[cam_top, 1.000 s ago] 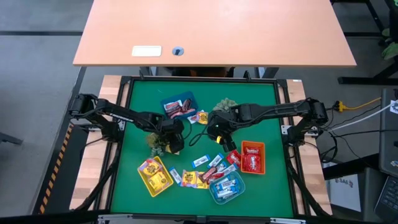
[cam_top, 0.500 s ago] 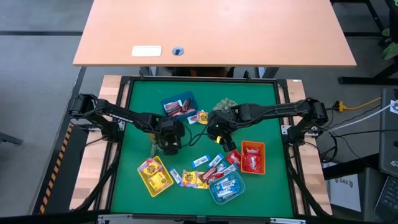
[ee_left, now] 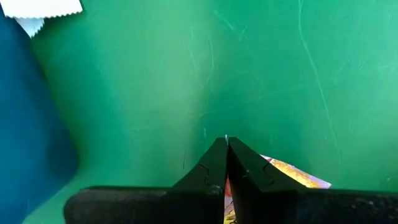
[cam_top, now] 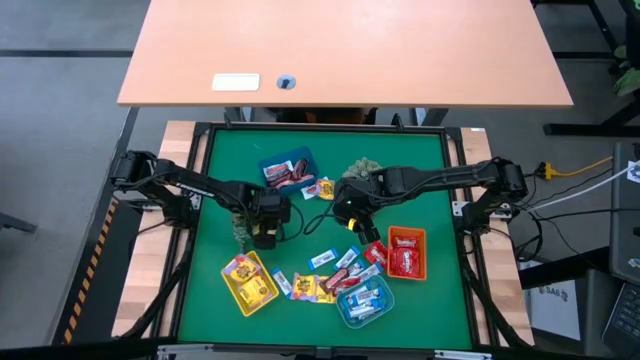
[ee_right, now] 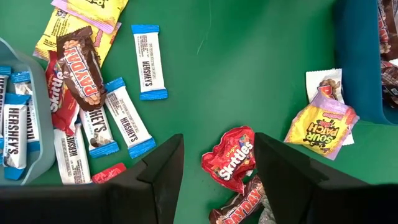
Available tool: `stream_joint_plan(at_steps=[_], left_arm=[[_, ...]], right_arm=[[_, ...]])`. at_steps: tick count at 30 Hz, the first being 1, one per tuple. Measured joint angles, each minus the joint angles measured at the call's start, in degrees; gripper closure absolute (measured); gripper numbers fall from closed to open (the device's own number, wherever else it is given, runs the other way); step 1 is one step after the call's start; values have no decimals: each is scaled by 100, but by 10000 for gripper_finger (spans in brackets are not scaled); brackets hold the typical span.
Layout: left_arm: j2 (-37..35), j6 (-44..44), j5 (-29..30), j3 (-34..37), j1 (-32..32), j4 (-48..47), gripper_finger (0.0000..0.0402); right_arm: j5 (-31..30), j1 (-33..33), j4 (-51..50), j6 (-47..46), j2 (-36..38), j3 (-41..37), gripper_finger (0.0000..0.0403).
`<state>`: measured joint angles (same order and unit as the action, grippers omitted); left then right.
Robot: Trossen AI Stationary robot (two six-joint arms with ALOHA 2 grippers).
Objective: Sort candy
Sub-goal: Put the yellow candy into the yellow bin
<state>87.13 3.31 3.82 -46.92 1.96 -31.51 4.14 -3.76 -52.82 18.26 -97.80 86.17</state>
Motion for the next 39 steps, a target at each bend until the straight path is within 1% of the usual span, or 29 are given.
stream_joint_plan(at_steps=[12,15,20,24,28,31,34,39], left_arm=[[0,129,-6,0,0,112,401],[0,340,11,0,0,114,398],[0,702,147,0,0,127,361],[0,710,159,0,0,147,321],[0,708,160,0,0,543,291],[0,644,162,2,0,1032,281],[-2,523,162,2,1,1438,279],[-2,511,161,0,0,1569,279]], right_arm=[[0,1,0,0,0,0,207],[1,0,0,0,0,0,207],[1,0,0,0,0,0,207],[0,0,0,0,0,0,207],[2,0,0,0,0,0,207],[2,0,0,0,0,0,207],[1,1,0,0,0,0,207],[2,0,-2,0,0,0,207]])
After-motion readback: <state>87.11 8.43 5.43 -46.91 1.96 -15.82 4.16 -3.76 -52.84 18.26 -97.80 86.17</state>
